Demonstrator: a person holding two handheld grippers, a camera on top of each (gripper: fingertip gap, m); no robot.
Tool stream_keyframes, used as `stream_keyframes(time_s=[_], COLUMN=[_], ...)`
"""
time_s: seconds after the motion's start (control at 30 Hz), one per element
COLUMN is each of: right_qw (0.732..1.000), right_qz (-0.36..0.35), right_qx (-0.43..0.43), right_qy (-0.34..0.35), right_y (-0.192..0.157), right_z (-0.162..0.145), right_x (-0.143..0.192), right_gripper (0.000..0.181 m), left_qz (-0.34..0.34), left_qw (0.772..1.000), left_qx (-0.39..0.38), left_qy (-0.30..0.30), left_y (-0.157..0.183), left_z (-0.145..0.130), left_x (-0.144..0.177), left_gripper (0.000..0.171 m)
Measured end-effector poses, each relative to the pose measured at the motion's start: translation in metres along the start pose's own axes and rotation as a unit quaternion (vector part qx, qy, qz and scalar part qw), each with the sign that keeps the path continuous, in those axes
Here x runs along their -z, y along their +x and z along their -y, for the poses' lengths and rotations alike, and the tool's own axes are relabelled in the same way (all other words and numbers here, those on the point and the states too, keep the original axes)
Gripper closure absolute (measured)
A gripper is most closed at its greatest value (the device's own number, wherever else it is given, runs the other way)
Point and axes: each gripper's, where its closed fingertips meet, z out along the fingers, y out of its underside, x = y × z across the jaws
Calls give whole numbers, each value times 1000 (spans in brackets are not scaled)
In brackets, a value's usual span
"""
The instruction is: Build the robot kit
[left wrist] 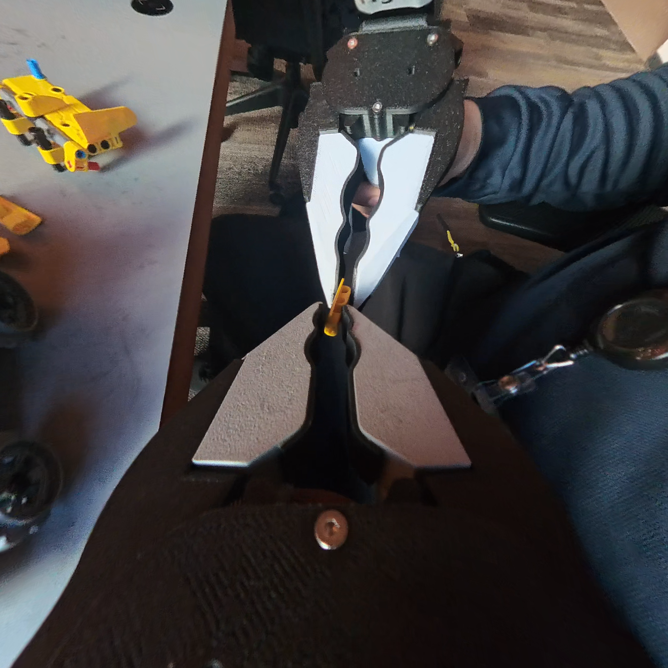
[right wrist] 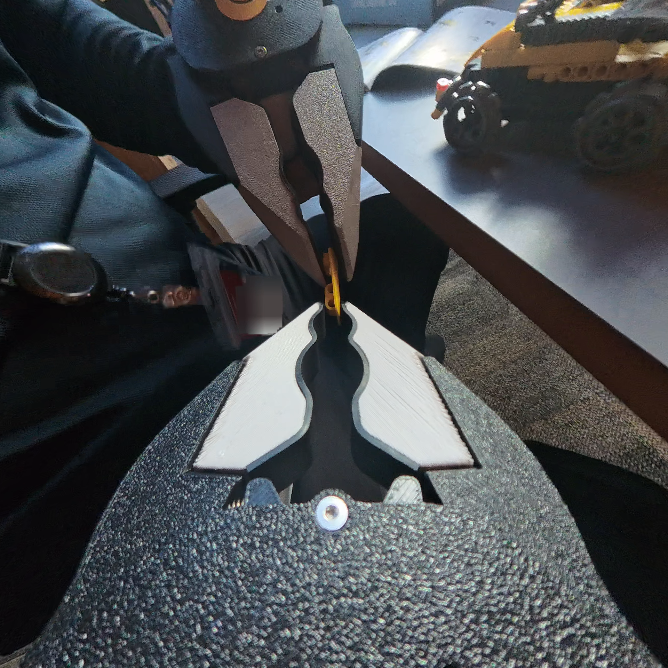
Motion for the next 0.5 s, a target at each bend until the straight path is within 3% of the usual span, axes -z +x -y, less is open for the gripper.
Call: stream_keyframes(time_s=[0.3,0.5], right_qw=[998,994], right_qz=[-7,16], right_qx=[-58,-83], right_qy=[34,64], right_y=[13,15], right_z=[-4,2], right_x=[21,23], right_gripper=[172,172], left_qz=[-26,-23], left_qw=[999,996], left_qx=[-16,-16], left_qy=[29,84], left_y=[-5,-8], left_z=[17,25], left_x=[-20,-17], left_gripper=[166,167])
